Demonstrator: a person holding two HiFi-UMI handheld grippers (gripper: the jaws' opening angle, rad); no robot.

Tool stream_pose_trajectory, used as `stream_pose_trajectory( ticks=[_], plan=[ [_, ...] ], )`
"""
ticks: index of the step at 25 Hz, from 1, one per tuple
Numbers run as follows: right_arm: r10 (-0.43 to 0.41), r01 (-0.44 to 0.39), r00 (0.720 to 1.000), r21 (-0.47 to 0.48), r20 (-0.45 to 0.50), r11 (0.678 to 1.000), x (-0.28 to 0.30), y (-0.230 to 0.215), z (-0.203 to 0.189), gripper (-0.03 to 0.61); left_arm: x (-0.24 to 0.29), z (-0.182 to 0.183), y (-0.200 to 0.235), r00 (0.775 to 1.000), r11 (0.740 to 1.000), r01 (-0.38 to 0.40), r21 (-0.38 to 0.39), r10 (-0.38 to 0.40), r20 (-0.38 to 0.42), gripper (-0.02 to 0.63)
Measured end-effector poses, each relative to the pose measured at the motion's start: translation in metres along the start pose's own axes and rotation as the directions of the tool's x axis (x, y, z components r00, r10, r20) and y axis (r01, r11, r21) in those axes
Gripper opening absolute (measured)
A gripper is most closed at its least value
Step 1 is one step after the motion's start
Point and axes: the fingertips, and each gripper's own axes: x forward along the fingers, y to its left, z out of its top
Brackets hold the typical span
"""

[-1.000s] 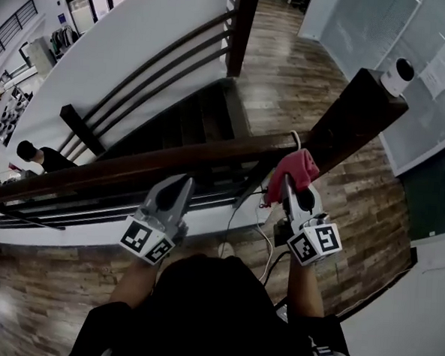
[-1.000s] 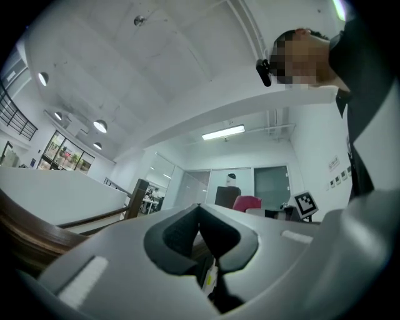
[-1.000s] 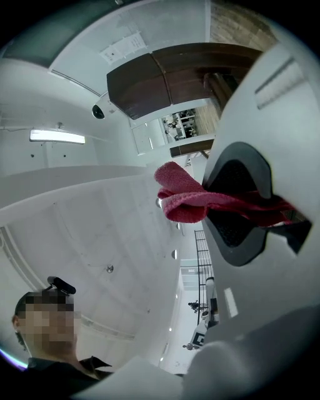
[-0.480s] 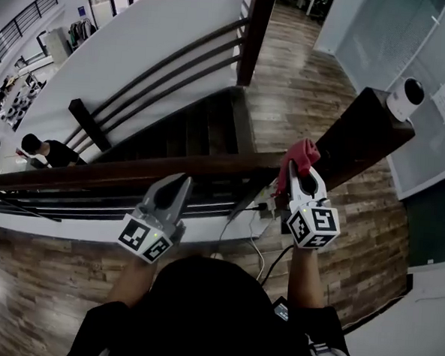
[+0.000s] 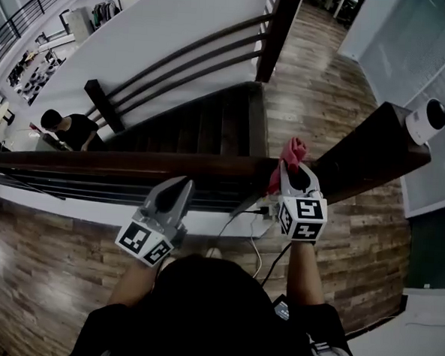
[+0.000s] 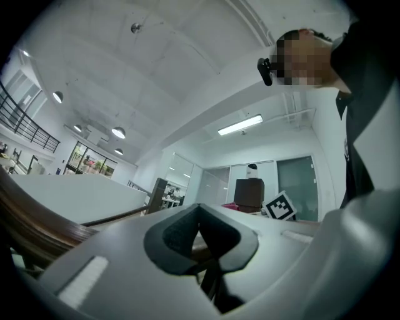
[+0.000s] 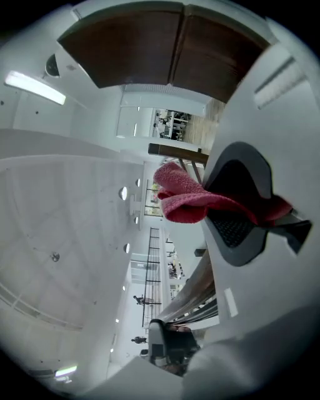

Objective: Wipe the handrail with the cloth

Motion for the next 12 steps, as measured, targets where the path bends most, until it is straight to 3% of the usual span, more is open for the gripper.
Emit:
stream_pose_trajectory(
  ticks=[6, 12],
  plan=[
    [0.052, -0.073, 0.990, -0.156, -0.129, 0.985, 0.009, 0.019, -0.004, 0.052, -0.007, -0.010, -0.001, 0.997, 0.997, -0.077, -0.005, 0.077, -0.032, 0.000],
    [0.112, -0.158, 0.969, -0.206, -0.220, 0.966, 0.011, 0.032, -0.004, 0.052, -0.022, -0.018, 0.002, 0.987, 0.989, -0.148, 0.003, 0.148, -0.061, 0.000]
  ],
)
